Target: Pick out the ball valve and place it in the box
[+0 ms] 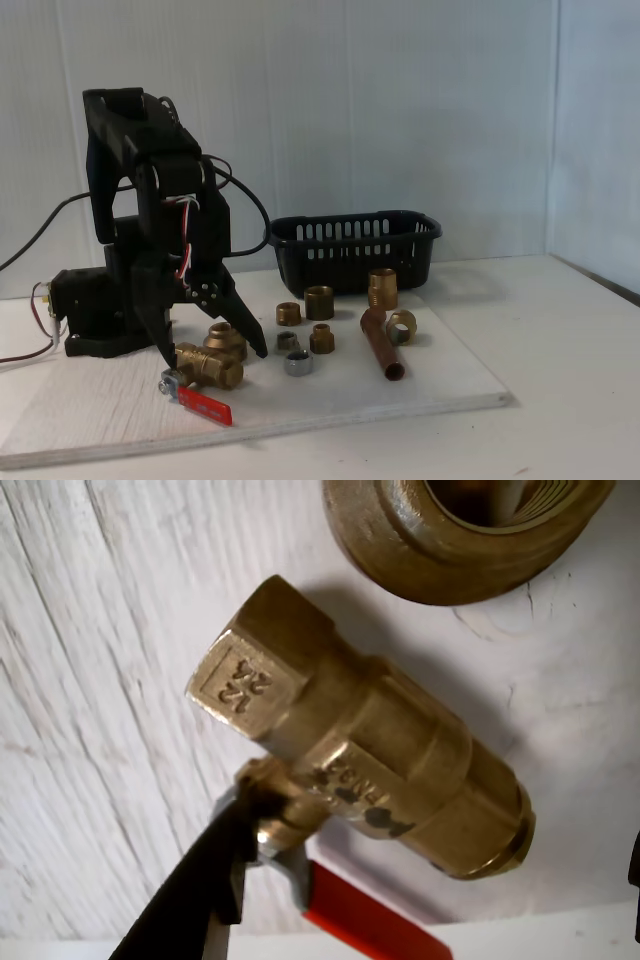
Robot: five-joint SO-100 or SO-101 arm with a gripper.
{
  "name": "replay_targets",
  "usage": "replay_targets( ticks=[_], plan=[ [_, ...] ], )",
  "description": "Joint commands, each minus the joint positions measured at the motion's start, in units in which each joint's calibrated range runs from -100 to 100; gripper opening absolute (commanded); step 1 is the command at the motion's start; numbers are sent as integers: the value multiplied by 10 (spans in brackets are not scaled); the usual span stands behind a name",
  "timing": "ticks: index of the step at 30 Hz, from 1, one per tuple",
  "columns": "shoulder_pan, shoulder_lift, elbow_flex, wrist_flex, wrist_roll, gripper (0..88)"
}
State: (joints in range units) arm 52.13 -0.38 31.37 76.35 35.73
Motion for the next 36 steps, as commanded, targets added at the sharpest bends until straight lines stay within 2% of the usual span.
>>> replay_targets(
  ticks=[1,36],
  plan=[
    [-5,-2,22,-5,0,390],
    [-5,-2,69,-60,-24,390]
  ],
)
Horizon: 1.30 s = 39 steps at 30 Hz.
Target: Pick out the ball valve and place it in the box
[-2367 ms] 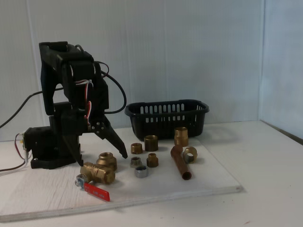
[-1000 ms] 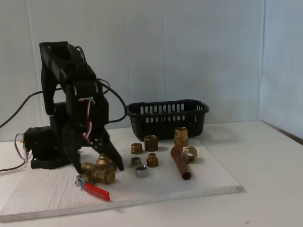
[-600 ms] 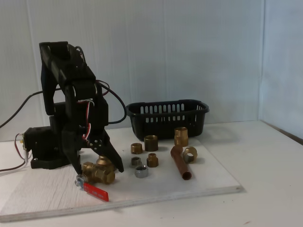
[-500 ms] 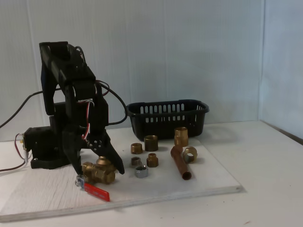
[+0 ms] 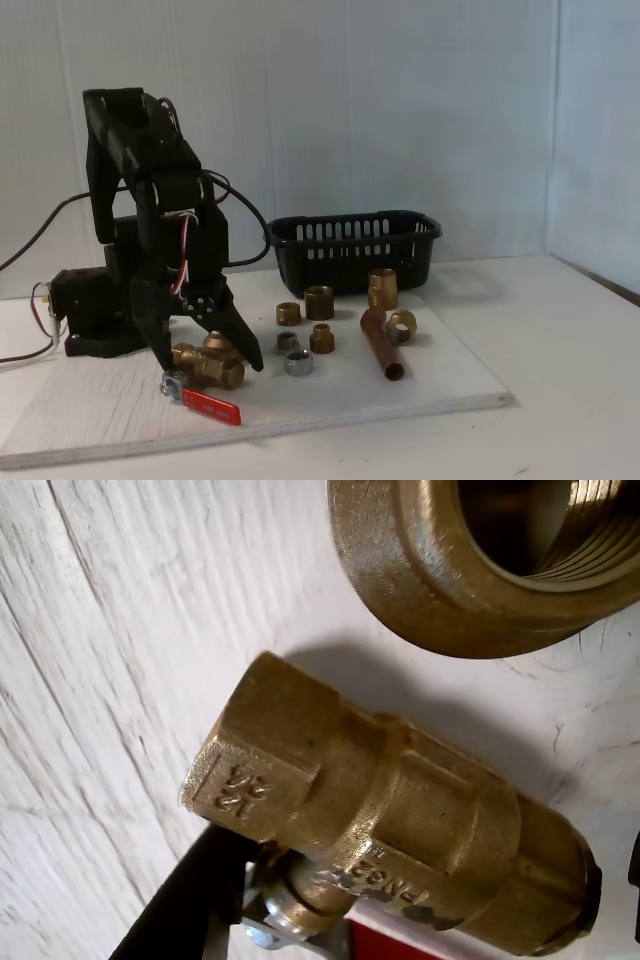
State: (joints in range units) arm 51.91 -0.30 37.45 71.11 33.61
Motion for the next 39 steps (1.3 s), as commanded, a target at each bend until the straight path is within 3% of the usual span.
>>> replay_targets(
  ticks=[1,7,39],
  plan=[
    [-3,-3,20,-17,-3,390],
    [-3,-3,57,-75,-3,390],
    [-4,-11,34,-75,-32,388]
  ],
)
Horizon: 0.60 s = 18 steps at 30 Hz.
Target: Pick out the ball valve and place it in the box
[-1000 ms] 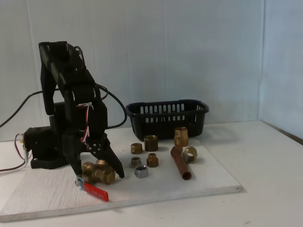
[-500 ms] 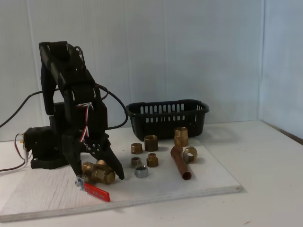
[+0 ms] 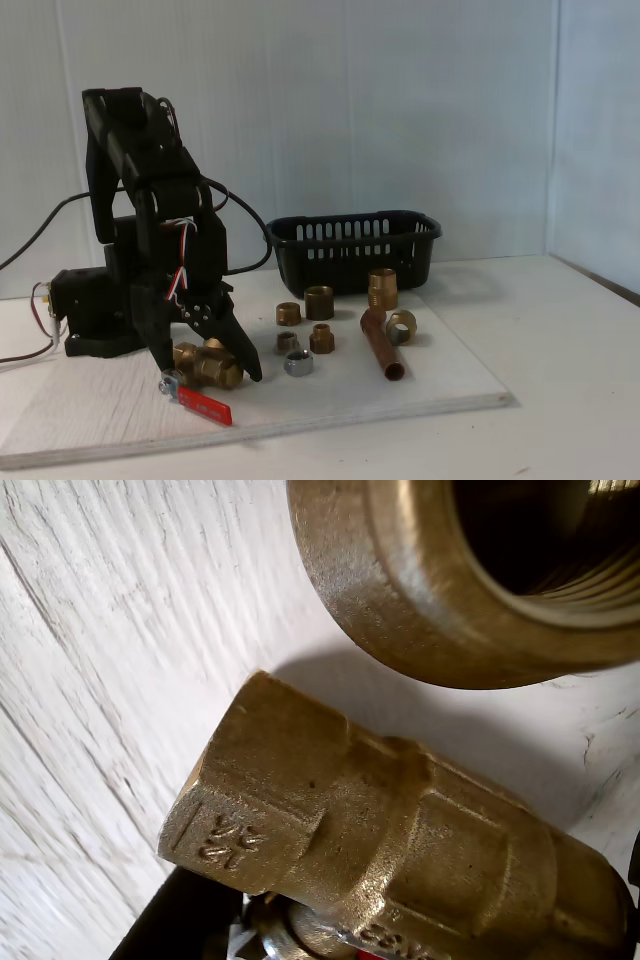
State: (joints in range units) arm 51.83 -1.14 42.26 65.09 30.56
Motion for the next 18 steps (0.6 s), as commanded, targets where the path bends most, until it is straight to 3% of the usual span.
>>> replay_targets(
  ticks=[1,8,18],
  plan=[
    [-3,-3,-14,-16,-1,377],
    [-16,3,-15,-19,0,194],
    [-16,-3,-21,-18,-2,178]
  ],
)
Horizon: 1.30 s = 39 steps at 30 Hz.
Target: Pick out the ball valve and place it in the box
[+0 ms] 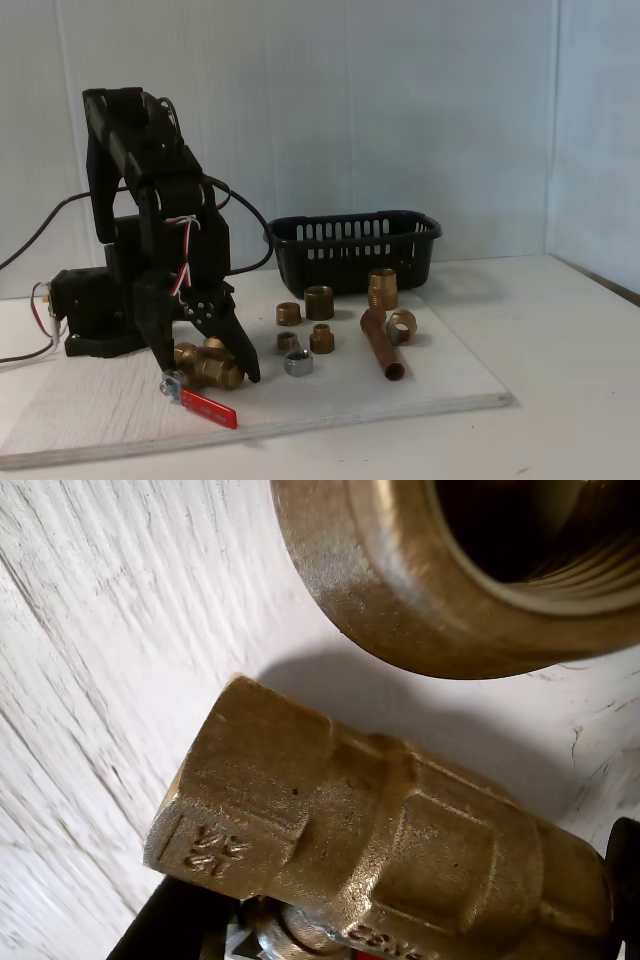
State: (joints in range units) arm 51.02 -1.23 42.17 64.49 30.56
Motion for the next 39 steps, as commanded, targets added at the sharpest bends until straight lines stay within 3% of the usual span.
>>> replay_targets(
  ticks=[1,13,26,39],
  plan=[
    [-8,-3,-23,-8,-2,179],
    [-40,-2,-143,88,-3,178],
    [-87,-2,-148,132,-3,178],
    [-140,-2,-280,279,-3,178]
  ],
)
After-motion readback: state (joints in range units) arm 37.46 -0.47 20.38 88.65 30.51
